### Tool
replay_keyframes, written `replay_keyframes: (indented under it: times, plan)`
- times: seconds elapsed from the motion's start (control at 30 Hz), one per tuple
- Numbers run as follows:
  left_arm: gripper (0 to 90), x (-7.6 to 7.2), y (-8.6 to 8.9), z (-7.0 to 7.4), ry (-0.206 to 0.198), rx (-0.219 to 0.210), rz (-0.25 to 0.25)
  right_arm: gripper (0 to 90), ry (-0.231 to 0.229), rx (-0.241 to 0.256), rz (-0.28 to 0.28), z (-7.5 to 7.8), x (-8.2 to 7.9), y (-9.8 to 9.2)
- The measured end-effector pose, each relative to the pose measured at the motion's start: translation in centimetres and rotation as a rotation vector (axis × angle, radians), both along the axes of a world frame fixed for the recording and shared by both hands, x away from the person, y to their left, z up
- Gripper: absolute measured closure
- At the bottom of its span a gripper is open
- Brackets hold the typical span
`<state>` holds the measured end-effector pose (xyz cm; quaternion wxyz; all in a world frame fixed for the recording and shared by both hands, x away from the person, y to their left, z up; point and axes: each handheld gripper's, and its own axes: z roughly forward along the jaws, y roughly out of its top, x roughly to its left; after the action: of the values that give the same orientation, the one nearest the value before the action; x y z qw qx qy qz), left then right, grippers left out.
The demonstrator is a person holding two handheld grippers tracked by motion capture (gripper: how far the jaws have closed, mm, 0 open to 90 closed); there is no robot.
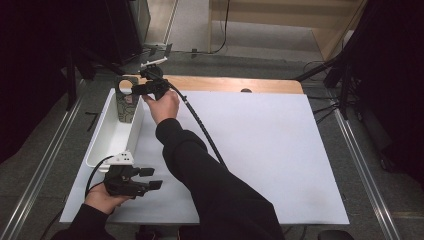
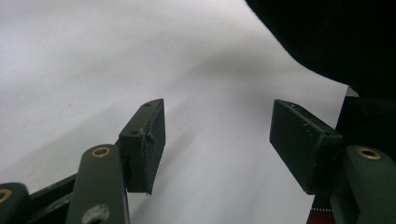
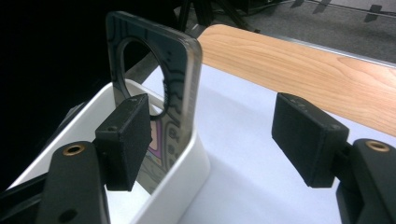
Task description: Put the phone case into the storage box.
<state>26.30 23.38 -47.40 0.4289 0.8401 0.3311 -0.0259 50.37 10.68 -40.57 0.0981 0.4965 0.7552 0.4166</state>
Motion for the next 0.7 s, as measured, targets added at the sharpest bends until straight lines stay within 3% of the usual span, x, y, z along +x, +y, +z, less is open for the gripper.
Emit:
replay_keyframes:
  times: [0.7]
  plan:
    - [35.6, 0.1, 0.0, -0.1, 0.001, 0.010, 0.003, 28.2, 0.018, 0.009, 0.041, -0.1, -1.5, -1.9]
